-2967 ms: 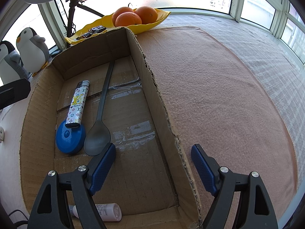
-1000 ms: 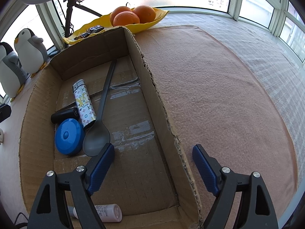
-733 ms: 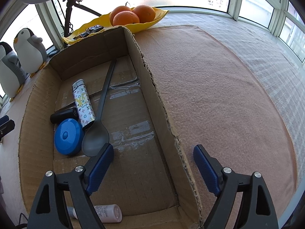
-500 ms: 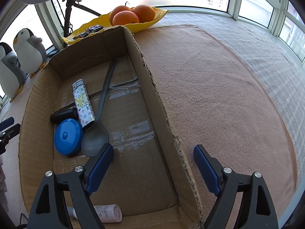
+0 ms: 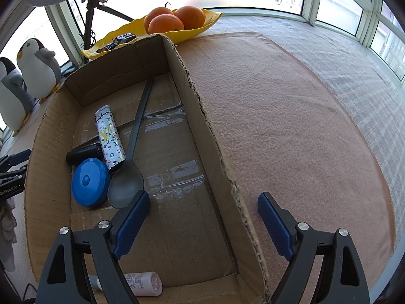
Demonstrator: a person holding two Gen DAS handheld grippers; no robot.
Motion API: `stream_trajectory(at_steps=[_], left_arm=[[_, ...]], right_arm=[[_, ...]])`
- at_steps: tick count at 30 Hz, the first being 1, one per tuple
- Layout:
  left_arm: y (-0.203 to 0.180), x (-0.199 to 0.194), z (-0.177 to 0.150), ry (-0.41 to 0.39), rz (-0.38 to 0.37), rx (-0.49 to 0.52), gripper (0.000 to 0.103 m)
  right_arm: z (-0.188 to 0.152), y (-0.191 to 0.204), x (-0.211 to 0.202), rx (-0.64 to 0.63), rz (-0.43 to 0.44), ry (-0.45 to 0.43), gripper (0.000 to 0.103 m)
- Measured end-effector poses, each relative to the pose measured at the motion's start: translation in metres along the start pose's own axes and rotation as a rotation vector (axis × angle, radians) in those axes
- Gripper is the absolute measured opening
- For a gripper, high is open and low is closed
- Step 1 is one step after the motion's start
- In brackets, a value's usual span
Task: Organize rigid objects
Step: 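Move the left tool to the blue glass bottle and grasp it, then carry the blue bottle into the box and open the left gripper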
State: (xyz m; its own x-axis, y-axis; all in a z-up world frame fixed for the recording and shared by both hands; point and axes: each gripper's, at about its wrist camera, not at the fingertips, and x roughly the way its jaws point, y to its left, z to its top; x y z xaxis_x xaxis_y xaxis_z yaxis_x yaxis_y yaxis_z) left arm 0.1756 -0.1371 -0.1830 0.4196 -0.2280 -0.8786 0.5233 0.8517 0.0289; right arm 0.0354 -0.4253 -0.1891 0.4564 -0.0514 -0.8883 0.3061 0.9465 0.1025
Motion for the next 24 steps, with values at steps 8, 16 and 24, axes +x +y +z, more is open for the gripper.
stream_trajectory(at_steps=[8, 16, 24], left_arm=[[-0.0030, 0.0008, -0.0012, -0.003, -0.038, 0.005, 0.069], [-0.0040, -0.0008, -0.0017, -0.006, -0.053, -0.002, 0.056], [-0.0098, -0.0077, -0.0072, -0.006, -0.042, -0.001, 0.056]], right_arm=[[0.0011, -0.0004, 0.0011, 0.000, -0.002, 0.001, 0.086], [0.0012, -0.0001, 0.0011, 0.000, -0.003, 0.001, 0.086], [0.0013, -0.0003, 0.0012, -0.001, -0.003, 0.001, 0.086]])
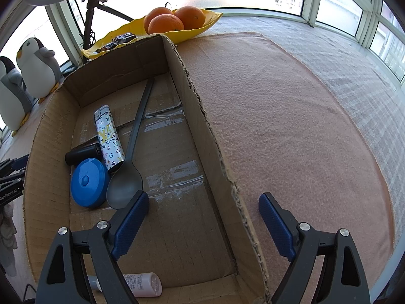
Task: Organize rigid objects
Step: 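Carry the blue bottle into the box and open the left gripper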
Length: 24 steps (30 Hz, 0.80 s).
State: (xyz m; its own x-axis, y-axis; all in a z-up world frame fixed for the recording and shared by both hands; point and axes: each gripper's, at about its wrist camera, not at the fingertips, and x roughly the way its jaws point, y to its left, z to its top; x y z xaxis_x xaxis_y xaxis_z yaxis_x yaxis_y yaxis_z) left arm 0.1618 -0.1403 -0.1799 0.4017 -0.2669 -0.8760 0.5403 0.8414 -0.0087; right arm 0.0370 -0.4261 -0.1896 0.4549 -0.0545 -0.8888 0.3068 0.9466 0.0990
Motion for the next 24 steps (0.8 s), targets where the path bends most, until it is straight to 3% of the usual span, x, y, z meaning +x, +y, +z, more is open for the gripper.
stream_trajectory(at_steps=[13, 24], left_arm=[[-0.017, -0.053, 0.007, -0.077, -0.020, -0.001, 0.056], [-0.057, -0.089, 0.033, -0.165, -0.085, 0.049, 0.056]], right_arm=[[0.000, 0.001, -0.001, -0.007, -0.004, -0.004, 0.086], [0.002, 0.005, -0.001, -0.014, -0.002, -0.002, 0.086]])
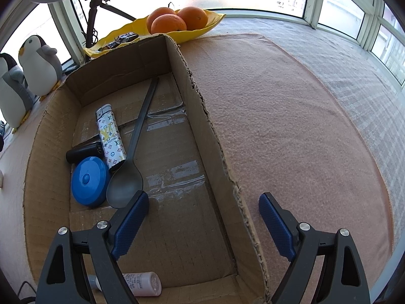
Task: Organize rigid objects
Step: 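Carry the blue bottle into the box and open the left gripper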
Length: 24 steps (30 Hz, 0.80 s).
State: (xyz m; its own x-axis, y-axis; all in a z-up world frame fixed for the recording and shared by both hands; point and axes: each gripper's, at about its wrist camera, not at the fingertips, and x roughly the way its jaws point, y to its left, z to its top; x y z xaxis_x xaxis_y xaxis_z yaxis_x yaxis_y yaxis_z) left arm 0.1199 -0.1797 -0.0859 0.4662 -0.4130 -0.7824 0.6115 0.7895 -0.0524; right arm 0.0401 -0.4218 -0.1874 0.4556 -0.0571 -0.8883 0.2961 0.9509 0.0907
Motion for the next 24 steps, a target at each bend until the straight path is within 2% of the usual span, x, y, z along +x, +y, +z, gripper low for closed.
stream_trajectory(at_steps=[10, 24], left_arm=[[-0.039, 0.015, 0.028, -0.014, -0.045, 0.024, 0.056], [-0.071, 0.041, 0.032, 0.028, -0.068, 0.049, 0.056]], right_arm=[[0.000, 0.002, 0.000, 0.000, 0.000, 0.000, 0.086], [0.000, 0.002, 0.000, 0.000, 0.000, 0.000, 0.086]])
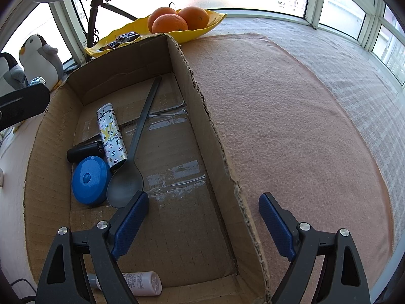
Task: Organize rigid objects
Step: 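Carry the blue bottle into the box and open the left gripper, then move the left tool to the white charger and close on it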
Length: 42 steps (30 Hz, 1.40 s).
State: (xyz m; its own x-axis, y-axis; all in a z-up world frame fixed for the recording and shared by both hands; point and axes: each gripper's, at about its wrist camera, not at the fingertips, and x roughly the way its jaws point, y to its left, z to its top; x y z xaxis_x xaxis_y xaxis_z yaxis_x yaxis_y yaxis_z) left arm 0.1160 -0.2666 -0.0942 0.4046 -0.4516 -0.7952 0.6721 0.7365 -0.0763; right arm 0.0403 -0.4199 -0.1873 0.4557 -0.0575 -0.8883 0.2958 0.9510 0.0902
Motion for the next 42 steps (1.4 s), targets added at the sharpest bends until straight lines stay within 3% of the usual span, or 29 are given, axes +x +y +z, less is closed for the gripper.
stream_trajectory(at_steps=[5, 7, 8, 9, 24, 32, 38, 42], left_arm=[[-0.003, 0.004, -0.001, 0.021, -0.016, 0.013, 0.056], [-0.005, 0.005, -0.001, 0.032, -0.022, 0.019, 0.068], [-0.005, 0.004, -0.001, 0.024, -0.015, 0.016, 0.080], [-0.005, 0.003, 0.000, 0.017, -0.013, 0.014, 0.082], [0.002, -0.009, -0.005, -0.007, -0.036, 0.048, 0.082], [0.059, -0.039, -0.029, -0.034, -0.020, 0.115, 0.082], [0.102, -0.033, -0.048, 0.029, 0.046, 0.154, 0.081], [0.118, -0.017, -0.045, 0.070, 0.016, 0.148, 0.081]], right_arm=[[0.000, 0.000, 0.000, 0.000, 0.000, 0.000, 0.086], [0.000, 0.000, 0.000, 0.000, 0.000, 0.000, 0.086], [0.000, 0.000, 0.000, 0.001, 0.000, 0.000, 0.086], [0.000, 0.000, 0.000, 0.000, 0.000, 0.000, 0.086], [-0.001, 0.001, 0.000, -0.001, 0.001, 0.001, 0.087], [-0.004, 0.002, -0.001, 0.002, -0.001, 0.004, 0.087], [-0.003, 0.003, 0.001, 0.005, -0.008, 0.009, 0.089], [-0.001, 0.003, 0.002, 0.007, -0.010, 0.014, 0.090]])
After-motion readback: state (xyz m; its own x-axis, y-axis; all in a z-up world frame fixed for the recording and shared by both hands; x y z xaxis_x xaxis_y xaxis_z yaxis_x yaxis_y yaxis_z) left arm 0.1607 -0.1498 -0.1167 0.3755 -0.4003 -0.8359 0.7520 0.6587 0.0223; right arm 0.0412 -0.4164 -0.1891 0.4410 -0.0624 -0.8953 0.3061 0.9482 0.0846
